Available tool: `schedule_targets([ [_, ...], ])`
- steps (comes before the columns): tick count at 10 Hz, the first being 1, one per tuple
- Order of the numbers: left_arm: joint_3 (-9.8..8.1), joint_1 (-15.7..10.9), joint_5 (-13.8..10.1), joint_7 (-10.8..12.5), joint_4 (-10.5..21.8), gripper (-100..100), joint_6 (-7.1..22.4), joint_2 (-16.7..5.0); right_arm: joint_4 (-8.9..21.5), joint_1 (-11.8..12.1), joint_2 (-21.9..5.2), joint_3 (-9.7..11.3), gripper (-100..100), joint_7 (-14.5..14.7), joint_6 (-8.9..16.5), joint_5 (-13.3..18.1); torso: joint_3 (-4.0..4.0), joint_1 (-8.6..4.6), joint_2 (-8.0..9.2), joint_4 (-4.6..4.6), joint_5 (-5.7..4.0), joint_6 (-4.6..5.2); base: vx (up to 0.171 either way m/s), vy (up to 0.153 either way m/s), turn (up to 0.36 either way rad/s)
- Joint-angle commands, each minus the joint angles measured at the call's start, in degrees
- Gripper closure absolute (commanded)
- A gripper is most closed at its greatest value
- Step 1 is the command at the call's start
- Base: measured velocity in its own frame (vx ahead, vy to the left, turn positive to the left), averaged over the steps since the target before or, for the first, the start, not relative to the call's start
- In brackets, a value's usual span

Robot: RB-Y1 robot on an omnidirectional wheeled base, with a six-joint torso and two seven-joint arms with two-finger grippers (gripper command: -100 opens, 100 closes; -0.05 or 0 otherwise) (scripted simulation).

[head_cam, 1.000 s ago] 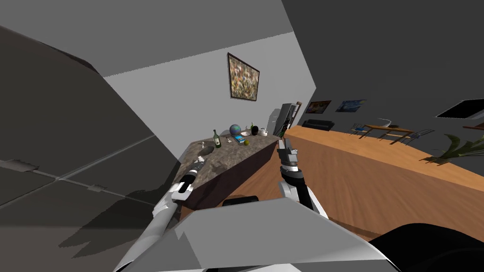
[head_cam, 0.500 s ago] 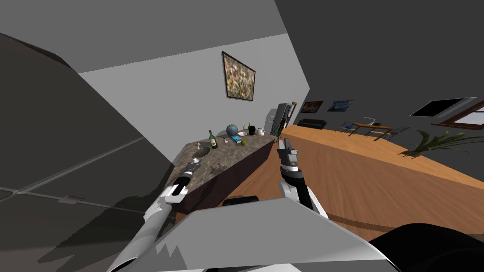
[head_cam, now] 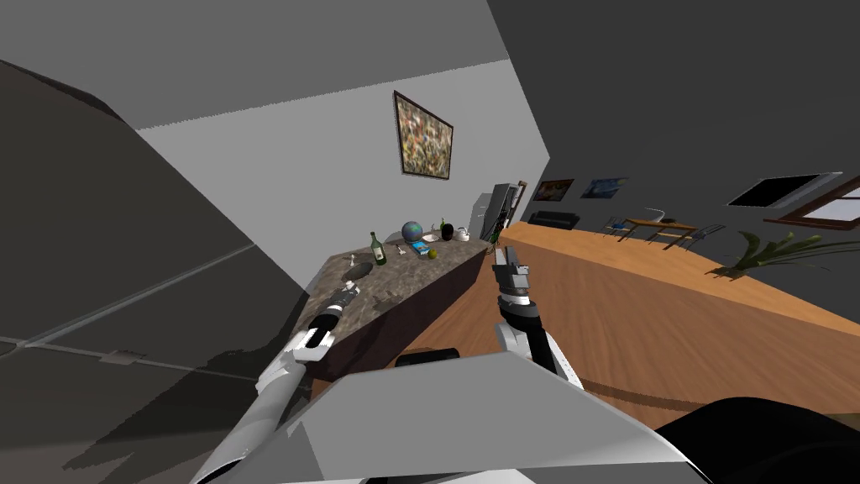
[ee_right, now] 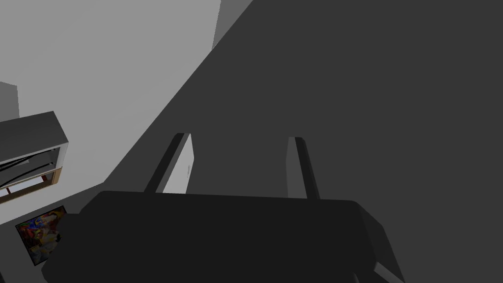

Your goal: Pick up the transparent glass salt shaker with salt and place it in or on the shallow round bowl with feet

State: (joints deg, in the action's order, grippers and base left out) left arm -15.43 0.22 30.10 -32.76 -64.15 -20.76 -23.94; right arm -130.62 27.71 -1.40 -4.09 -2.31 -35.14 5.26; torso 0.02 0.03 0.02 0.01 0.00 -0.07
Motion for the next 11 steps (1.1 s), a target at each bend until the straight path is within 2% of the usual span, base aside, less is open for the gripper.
schedule_targets([
  [1, 1.46, 0.50, 0.39, 0.40, -2.29, 100, 1.54, 0.46, 0.00, 0.00, 0.00, 0.00, 0, 0.00, 0.00, 0.00, 0.00, 0.00, 0.00, 0.00, 0.00, 0.00, -0.009, 0.040, 0.163],
  [2, 3.00, 0.39, 1.05, 0.03, -3.88, 100, 2.71, 1.77, 0.00, 0.01, 0.00, -0.01, 0, 0.00, 0.00, 0.00, 0.03, 0.12, 0.06, 0.01, 0.00, -0.09, -0.022, 0.082, 0.253],
  [3, 3.77, 0.33, 1.37, -0.16, -4.67, 100, 3.29, 2.42, 0.00, 0.01, -0.01, -0.01, 0, 0.00, 0.00, 0.00, 0.07, 0.27, 0.14, 0.01, 0.03, -0.14, -0.022, 0.089, 0.183],
  [5, 6.84, 0.11, 2.69, -0.90, -7.85, 100, 5.62, 5.04, 0.00, 0.00, -0.01, -0.01, 0, 0.00, 0.00, 0.00, 0.04, 0.30, 0.07, 0.00, 0.08, -0.10, -0.010, 0.086, 0.212],
  [6, 6.84, 0.11, 2.69, -0.90, -7.85, 100, 5.62, 5.04, 0.00, 0.00, -0.01, -0.01, 0, 0.00, 0.00, 0.00, 0.02, 0.36, 0.06, 0.00, 0.08, -0.09, -0.008, 0.066, 0.062],
  [7, 6.12, -0.17, 2.45, -1.06, -6.30, 100, 4.38, 4.62, 0.00, 0.00, -0.01, -0.01, 0, 0.00, 0.00, 0.00, 0.04, 0.26, 0.06, 0.03, 0.05, -0.03, 0.000, 0.023, -0.005],
  [8, 6.24, -0.13, 2.49, -1.03, -6.53, 0, 4.64, 4.64, 0.00, 0.00, 0.00, 0.00, 0, 0.00, 0.00, 0.00, 0.03, 0.13, 0.05, 0.02, 0.03, -0.03, 0.000, 0.005, 0.001],
  [9, 6.63, 0.31, 1.77, 0.17, -6.37, 100, 4.07, 4.47, 0.00, 0.00, 0.00, 0.00, 0, 0.00, 0.00, 0.00, 0.03, 0.05, 0.05, 0.02, 0.01, -0.02, -0.105, -0.025, 0.040],
  [11, 6.86, 0.33, 0.74, 1.92, -6.23, 100, 3.46, 3.82, 0.00, -0.02, 0.01, 0.01, 0, 0.00, 0.00, 0.00, 0.21, -0.10, 0.64, -0.19, 0.23, -0.16, -0.146, -0.061, 0.028],
])
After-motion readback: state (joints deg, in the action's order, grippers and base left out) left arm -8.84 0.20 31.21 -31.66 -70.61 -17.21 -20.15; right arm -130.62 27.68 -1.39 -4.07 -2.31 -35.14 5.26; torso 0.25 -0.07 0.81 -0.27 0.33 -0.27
